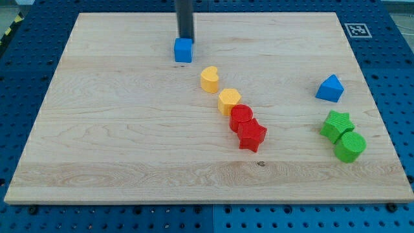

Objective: Move the blue cube towards the top left corner of the board

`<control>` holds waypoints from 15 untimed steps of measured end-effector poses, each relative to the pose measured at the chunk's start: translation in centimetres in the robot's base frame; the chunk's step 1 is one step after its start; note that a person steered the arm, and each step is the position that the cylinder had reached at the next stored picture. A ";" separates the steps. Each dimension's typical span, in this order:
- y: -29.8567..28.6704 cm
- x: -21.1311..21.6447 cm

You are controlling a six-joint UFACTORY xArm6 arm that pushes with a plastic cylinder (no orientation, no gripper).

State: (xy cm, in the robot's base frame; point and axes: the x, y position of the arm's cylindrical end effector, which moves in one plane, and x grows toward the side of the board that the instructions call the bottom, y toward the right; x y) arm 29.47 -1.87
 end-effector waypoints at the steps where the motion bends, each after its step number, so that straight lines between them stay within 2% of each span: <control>1: 5.1 0.4; 2: 4.7 3.6; 3: 1.2 4.8; 4: -2.9 4.2; 6: -4.7 1.6; 9: -15.4 1.3; 11: -15.1 0.3; 12: -15.1 -1.7; 14: -19.9 -3.2; 15: -19.4 -3.5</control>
State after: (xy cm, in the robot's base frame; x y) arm 25.93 -21.24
